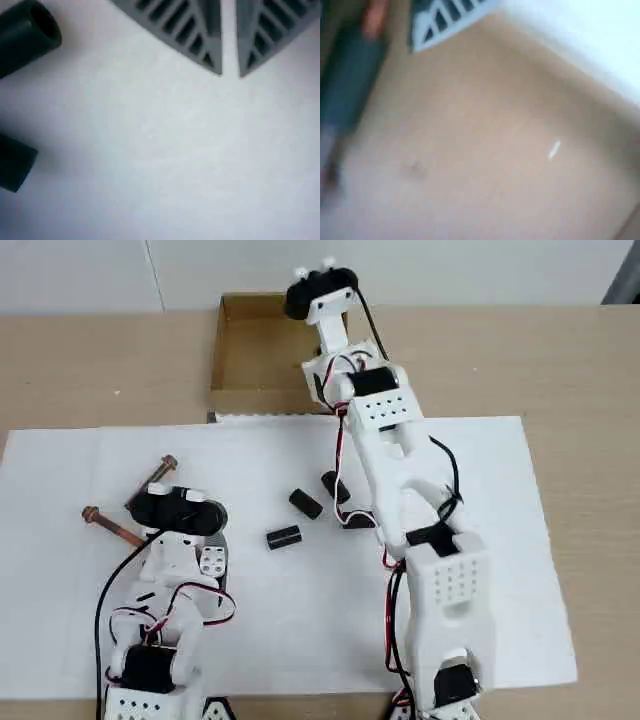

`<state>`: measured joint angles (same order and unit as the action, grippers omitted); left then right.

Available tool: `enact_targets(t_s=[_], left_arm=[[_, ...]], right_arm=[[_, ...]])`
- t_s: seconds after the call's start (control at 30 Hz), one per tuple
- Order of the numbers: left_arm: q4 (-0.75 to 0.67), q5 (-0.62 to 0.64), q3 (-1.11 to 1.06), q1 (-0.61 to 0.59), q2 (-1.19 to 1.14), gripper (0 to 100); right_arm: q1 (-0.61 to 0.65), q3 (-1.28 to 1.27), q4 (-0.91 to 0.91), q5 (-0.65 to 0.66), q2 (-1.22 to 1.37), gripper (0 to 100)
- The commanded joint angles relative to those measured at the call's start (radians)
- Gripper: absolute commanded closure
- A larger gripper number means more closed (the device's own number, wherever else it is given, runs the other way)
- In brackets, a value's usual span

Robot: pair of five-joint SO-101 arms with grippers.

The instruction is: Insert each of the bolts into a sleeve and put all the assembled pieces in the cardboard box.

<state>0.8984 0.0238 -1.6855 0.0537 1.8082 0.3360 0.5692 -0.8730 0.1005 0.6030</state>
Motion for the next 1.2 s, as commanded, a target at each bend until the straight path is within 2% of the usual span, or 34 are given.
enact_targets(t_s=[0.0,0.53,0.7,0.9,1.17], left_arm=[[0.002,-0.002,0.005,-0.002,0.008,99],[0.002,0.0,0.005,-0.002,0.008,99],[0.002,0.0,0.005,-0.002,0.008,99],[0.002,0.0,0.005,-0.002,0.008,99],[0.002,0.0,0.005,-0.003,0.008,99]], right_arm=[[-0.005,0.052,-0.186,0.003,-0.142,89.5],[0.001,0.052,-0.786,0.006,-0.272,89.4],[-0.001,0.026,-0.809,0.021,-0.28,89.4],[0.065,-0.186,-0.809,0.31,-0.43,89.3],[0.102,-0.52,-0.776,0.512,-0.653,85.7]])
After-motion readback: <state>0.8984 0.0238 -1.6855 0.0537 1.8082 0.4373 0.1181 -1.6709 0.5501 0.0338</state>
